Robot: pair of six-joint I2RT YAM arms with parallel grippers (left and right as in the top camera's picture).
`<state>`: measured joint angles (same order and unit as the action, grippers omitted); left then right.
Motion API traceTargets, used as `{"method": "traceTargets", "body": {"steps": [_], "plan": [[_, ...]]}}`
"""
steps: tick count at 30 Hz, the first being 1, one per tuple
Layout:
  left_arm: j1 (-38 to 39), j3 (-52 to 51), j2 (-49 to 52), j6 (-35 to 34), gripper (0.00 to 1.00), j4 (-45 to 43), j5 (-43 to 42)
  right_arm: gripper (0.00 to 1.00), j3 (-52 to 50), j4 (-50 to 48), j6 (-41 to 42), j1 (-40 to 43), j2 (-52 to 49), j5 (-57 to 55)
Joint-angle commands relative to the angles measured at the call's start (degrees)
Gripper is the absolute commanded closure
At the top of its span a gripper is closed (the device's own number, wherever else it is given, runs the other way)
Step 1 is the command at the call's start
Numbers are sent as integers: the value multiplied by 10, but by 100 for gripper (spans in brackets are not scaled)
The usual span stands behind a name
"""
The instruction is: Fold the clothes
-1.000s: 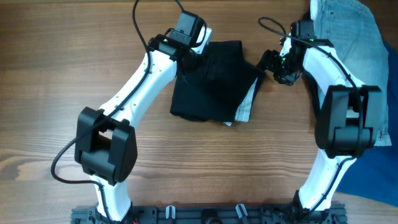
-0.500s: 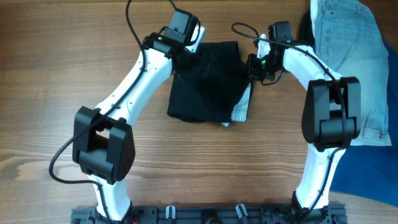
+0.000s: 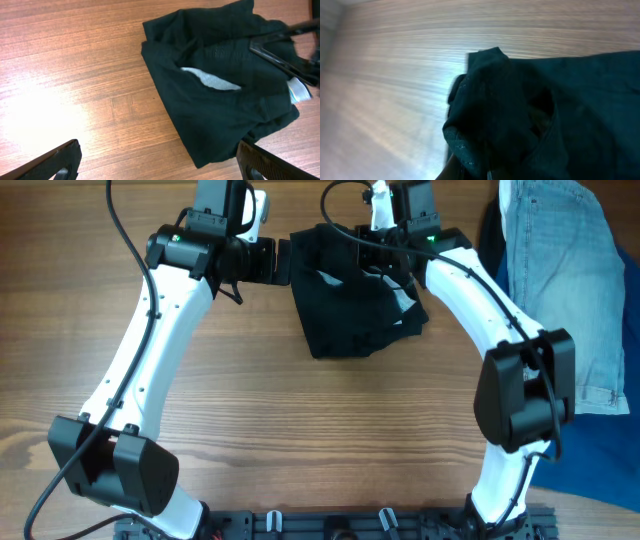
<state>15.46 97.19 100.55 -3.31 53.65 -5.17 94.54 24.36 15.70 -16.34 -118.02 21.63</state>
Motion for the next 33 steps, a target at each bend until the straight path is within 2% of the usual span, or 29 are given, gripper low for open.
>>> {"method": "traceTargets", "body": {"steps": [1,3,4,6,7,9,12,13,16,17,18,19,20,21,22,25,30,32,33], "plan": [[-2,7,-2,-5,0,-2,3,96,5,-4,26,18,-39,-35],[-2,7,-2,-5,0,-2,3,96,5,-6,26,29,-59,-43],[-2,7,-2,-5,0,-2,3,89,5,-8,30,33,-61,-48],[-2,7,-1,-6,0,-2,3,7,5,-11,41,47,-63,-77],[-2,7,-1,-6,0,-2,3,0,5,-15,43,56,-63,-78],[-2,7,0,-6,0,-2,-2,0,5,-16,54,80,-59,-37],[3,7,24,-6,0,-5,-11,0,5,0,31,126,-7,-1],[5,7,33,-6,0,-7,-12,0,5,5,-5,131,30,-2],[9,6,43,-6,0,-16,-14,0,5,10,-18,121,76,-3],[9,6,43,-6,0,-19,-14,7,3,14,-22,109,68,-4],[9,7,43,-6,0,-19,-14,23,-2,16,-21,96,57,-17],[9,6,43,-16,0,-19,-14,67,-5,16,-13,77,34,-51],[9,7,43,-19,0,-19,-17,85,-5,14,3,68,15,-68],[9,6,43,-19,0,-19,-18,92,-5,11,11,64,-4,-75],[9,6,43,-19,0,-19,-18,96,-5,14,20,63,-37,-75],[9,6,43,-24,0,-19,-18,96,-5,23,24,63,-87,-75],[16,6,43,-38,0,-19,-19,96,-5,25,23,67,-100,-80],[23,6,43,-38,0,-19,-19,96,0,28,12,80,-89,-21],[29,6,44,-38,0,-22,-23,93,6,34,8,92,-71,16]]}}
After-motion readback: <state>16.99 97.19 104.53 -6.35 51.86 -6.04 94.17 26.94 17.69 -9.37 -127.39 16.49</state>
